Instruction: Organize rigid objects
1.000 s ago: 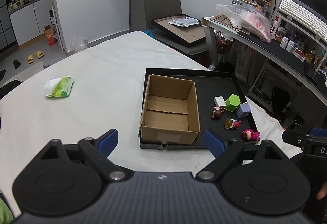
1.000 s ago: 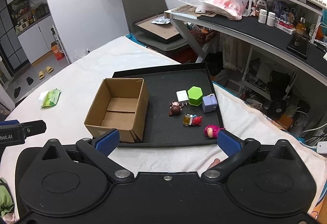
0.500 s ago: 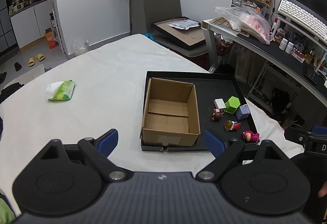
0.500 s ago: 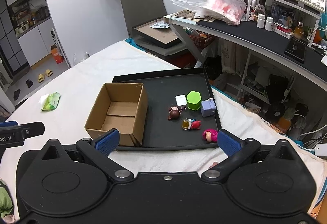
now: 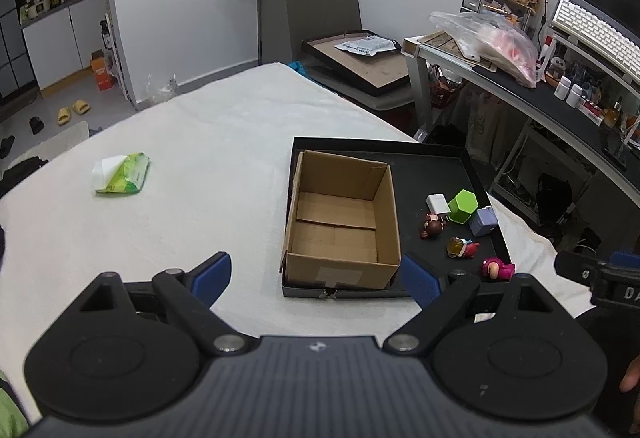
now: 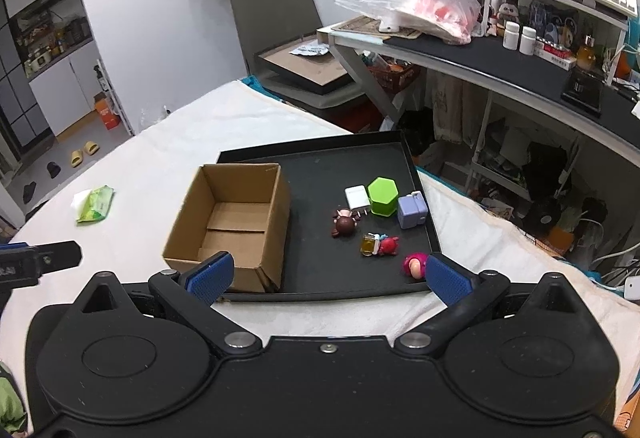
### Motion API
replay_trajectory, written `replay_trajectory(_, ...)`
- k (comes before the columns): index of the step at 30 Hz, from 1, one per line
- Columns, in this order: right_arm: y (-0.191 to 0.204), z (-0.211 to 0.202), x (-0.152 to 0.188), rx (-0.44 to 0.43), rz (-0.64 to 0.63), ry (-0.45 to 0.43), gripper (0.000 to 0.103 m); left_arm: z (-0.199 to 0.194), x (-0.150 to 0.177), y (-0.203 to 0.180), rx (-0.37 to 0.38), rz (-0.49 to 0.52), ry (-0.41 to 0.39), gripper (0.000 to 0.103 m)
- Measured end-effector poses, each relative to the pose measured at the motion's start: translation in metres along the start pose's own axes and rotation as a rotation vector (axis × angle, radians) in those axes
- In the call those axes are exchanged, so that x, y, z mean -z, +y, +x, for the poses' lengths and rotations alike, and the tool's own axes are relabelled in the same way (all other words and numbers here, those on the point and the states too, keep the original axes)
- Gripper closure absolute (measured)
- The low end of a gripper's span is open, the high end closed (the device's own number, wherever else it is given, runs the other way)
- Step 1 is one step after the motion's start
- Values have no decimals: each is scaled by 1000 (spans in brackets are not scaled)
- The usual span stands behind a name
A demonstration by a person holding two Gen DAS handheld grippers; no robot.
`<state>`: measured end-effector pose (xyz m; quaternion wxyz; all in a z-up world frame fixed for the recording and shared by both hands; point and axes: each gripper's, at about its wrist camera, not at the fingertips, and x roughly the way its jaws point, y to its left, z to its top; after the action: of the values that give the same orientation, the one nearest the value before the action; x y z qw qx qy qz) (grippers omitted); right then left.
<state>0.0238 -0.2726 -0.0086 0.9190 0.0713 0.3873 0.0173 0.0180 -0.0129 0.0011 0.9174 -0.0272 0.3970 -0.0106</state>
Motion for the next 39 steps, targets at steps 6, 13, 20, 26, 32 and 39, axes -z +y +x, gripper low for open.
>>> replay_trajectory(6,-7,24,3,17,35,43,0,13,0,1,-9,-2,3,13)
replay_trajectory(13,-17,54,8,42,88,77,0,46,1,6,-15,-22,40,13)
replay_trajectory(20,-21,85,5,89,118,84,0,81,2,10,-17,-26,95,13)
replay_trajectory(26,-29,106,3,63,150,86,0,99,-6,18,-16,-75,85,13)
replay_trajectory(32,-37,122,-1,43,191,90,1,120,-12,16,-5,-75,96,13)
replay_trajectory(39,-62,152,-7,58,270,154,11,147,-18,23,-24,-98,134,15)
